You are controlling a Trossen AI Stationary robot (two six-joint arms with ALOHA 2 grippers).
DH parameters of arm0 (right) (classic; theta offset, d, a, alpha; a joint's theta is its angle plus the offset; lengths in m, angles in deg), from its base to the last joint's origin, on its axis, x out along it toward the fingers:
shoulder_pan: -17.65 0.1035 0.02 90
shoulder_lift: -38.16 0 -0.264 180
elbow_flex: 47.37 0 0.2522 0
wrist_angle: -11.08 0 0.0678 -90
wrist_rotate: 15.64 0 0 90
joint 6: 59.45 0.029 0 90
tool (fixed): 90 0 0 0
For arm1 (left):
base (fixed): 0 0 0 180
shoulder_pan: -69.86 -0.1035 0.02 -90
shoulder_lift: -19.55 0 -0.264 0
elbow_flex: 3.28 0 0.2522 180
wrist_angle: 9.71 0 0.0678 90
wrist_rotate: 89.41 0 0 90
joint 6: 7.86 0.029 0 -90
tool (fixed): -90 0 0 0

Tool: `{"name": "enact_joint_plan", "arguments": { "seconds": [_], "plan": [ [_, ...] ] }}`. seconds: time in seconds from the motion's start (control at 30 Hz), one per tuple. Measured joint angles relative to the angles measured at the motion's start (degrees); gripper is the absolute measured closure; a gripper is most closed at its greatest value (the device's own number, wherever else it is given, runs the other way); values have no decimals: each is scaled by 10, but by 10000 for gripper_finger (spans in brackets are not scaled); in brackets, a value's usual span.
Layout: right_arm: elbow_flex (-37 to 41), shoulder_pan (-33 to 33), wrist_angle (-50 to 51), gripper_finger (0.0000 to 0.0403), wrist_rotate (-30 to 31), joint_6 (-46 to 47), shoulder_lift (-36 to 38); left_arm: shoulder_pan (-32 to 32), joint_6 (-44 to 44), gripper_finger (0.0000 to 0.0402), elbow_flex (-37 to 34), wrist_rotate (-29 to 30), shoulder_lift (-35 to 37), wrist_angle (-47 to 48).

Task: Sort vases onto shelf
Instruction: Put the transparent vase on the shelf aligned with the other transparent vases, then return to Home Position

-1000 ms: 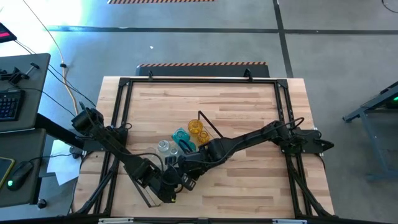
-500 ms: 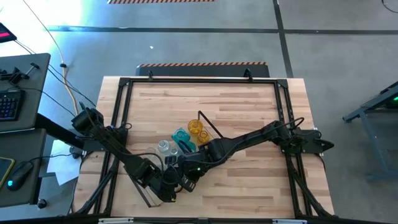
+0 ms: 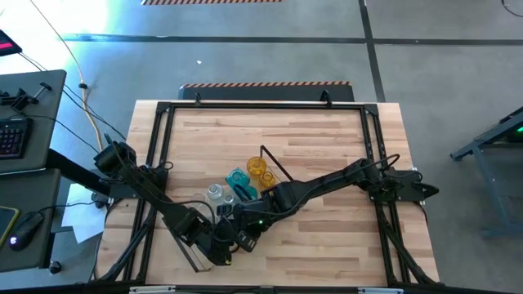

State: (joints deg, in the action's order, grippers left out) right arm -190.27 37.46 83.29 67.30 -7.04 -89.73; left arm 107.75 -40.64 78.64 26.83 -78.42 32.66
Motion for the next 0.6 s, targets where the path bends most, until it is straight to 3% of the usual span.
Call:
{"name": "enact_joint_plan", "arguments": {
  "seconds": [0.27, 0.6],
  "plan": [
    [-54, -3, 27, 313, 31, -17, 0, -1, -1, 401, 1, 2, 2, -6],
    [-43, 0, 26, 313, 11, -8, 1, -1, -1, 402, 0, 0, 2, -1]
  ]
}}
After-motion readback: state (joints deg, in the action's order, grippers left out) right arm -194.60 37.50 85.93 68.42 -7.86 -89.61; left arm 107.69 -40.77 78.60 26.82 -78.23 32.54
